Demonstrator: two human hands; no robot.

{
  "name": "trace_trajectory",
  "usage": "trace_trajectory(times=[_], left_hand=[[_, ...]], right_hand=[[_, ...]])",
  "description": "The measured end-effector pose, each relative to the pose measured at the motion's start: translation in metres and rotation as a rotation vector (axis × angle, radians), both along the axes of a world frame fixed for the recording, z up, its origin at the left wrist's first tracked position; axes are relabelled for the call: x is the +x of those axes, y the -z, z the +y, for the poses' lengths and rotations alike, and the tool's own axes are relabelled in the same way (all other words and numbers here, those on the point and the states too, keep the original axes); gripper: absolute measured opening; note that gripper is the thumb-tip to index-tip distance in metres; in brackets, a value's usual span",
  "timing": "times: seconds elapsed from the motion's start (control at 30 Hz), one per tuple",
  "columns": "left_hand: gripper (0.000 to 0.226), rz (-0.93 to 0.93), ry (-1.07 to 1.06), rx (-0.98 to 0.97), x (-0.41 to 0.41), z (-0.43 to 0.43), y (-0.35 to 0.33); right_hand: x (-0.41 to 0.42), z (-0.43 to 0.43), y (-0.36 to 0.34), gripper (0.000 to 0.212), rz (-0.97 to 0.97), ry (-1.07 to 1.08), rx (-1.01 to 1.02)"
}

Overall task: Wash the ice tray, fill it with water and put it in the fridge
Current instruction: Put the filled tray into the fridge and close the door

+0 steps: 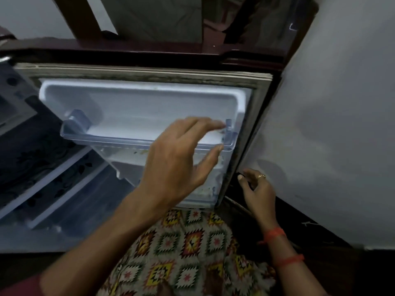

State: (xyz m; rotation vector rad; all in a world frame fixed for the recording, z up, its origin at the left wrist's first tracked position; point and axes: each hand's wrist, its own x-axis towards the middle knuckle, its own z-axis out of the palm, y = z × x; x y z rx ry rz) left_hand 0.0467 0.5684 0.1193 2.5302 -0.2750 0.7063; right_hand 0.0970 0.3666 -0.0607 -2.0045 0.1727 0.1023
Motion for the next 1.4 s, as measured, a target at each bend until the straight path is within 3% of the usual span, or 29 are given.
trace_trajectory(times=[0.2,0.4,0.6,0.83,1.07,1.2,1.4], left_hand=[[0.034,-0.149,0.017,0.075,0.065,-0.033,-0.046],[0.059,0.01,-0.089,0.243,0.132,-0.054,-0.058],[0.063,0.065,-0.133,0.307,0.152,-0.058,-0.056],[0.061,0.045,-0.129,0.288,0.135,-0.059,-0.049],[0.052,0.005,-0.057,0.173,0.091,-0.056,-0.046],[0.044,-0.003,-0.008,0.113,0.056,-0.052,-0.046],[0.036,0.009,0.09,0.049,0.002,-0.039,-0.05]], right_hand=[[0.028,-0.015,-0.02,0.024,0.001,0.054,0.127],[0.047,-0.023,-0.034,0.036,0.008,0.003,0.177],[0.06,-0.025,-0.045,0.041,0.008,-0.052,0.202],[0.064,-0.028,-0.04,0.041,-0.016,-0.039,0.284],[0.056,-0.02,-0.05,0.061,-0.013,-0.078,0.335],[0.042,-0.008,-0.059,0.046,-0.004,-0.125,0.364],[0.009,0.004,-0.057,0.06,0.013,-0.161,0.443]])
